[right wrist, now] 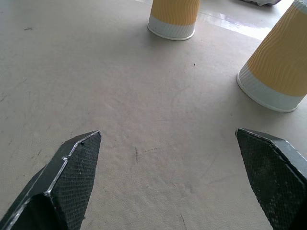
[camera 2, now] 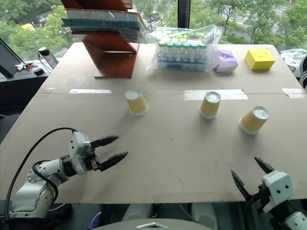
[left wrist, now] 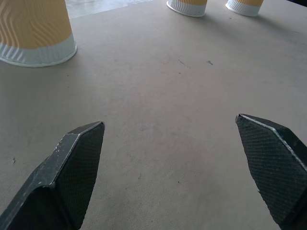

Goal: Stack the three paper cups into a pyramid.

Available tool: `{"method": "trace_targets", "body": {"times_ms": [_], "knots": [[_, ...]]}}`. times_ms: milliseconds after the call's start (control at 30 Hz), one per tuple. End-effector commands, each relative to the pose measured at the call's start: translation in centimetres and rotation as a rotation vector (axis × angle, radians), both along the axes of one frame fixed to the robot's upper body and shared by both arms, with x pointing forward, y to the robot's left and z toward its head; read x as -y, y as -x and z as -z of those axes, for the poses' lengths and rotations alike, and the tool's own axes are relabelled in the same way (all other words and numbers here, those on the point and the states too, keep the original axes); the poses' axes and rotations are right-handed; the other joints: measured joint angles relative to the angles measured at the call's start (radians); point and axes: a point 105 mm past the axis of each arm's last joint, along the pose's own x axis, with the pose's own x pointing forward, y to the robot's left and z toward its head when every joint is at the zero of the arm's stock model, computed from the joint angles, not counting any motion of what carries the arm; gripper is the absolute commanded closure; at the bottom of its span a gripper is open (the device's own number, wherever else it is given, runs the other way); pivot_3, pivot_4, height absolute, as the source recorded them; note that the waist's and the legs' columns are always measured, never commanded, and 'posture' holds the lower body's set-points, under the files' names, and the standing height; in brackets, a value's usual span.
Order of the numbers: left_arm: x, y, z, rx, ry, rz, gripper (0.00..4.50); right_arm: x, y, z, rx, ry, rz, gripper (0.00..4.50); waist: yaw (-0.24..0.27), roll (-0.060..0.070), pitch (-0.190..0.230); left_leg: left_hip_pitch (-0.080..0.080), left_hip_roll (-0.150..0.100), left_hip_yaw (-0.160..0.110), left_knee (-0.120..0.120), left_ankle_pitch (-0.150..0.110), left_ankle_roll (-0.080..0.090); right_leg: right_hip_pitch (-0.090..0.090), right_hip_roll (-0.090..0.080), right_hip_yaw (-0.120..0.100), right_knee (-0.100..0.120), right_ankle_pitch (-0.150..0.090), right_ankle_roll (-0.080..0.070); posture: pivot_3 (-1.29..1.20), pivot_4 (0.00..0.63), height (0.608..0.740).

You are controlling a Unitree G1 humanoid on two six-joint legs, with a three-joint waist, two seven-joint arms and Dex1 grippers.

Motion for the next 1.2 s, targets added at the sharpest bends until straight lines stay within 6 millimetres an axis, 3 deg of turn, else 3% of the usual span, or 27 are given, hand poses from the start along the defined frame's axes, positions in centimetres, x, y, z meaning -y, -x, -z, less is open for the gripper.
{"method": "trace_targets", "body": {"times_ms": [33, 100, 233, 467, 767, 1200], "knots": [[0.3, -0.3, -1.4, 0.025, 0.038, 0.024, 0.00, 0.0, -1.2, -2.7, 0.099, 0.001, 0.054, 0.08, 0.000, 0.000, 0.000, 0.000, 0.000, 0.000, 0.000, 0.000, 0.000, 0.000, 0.000, 0.000, 0.000, 0.000, 0.000, 0.00, 0.150, 0.740], [1.4, -0.8, -2.2, 0.036, 0.081, 0.068, 0.00, -0.4, -3.0, -5.2, 0.193, -0.009, 0.121, 0.08, -0.001, 0.000, 0.001, 0.000, 0.000, 0.000, 0.000, 0.000, 0.000, 0.000, 0.000, 0.000, 0.000, 0.000, 0.000, 0.00, 0.150, 0.740], [3.1, -0.7, -3.7, 0.055, 0.113, 0.166, 0.00, -0.1, -5.6, -6.4, 0.153, -0.028, 0.245, 0.08, -0.001, 0.000, -0.001, 0.000, 0.000, 0.000, 0.002, 0.000, 0.000, -0.001, 0.001, 0.000, 0.003, 0.001, 0.000, 0.00, 0.150, 0.740], [6.3, 0.1, -6.6, 0.158, 0.086, 0.386, 0.00, 2.8, -8.7, -8.3, 0.184, -0.136, 0.472, 0.08, 0.001, 0.000, 0.000, -0.002, -0.002, -0.001, 0.001, 0.000, 0.000, -0.001, 0.001, 0.000, 0.002, 0.001, -0.001, 0.00, 0.150, 0.740], [8.0, 0.5, -9.1, 0.192, 0.118, 0.448, 0.00, 3.3, -10.9, -7.1, 0.111, -0.202, 0.529, 0.08, -0.023, 0.001, 0.000, -0.002, -0.003, -0.001, 0.000, 0.000, 0.000, -0.001, 0.002, 0.000, 0.002, 0.002, 0.003, 0.00, 0.150, 0.740], [9.0, 0.5, -9.6, 0.179, 0.099, 0.457, 0.00, 3.7, -14.2, -7.4, 0.137, -0.276, 0.564, 0.08, -0.027, 0.002, 0.001, -0.001, -0.004, -0.001, 0.000, 0.000, 0.000, -0.001, 0.003, 0.001, 0.002, 0.003, 0.003, 0.00, 0.150, 0.740]]}}
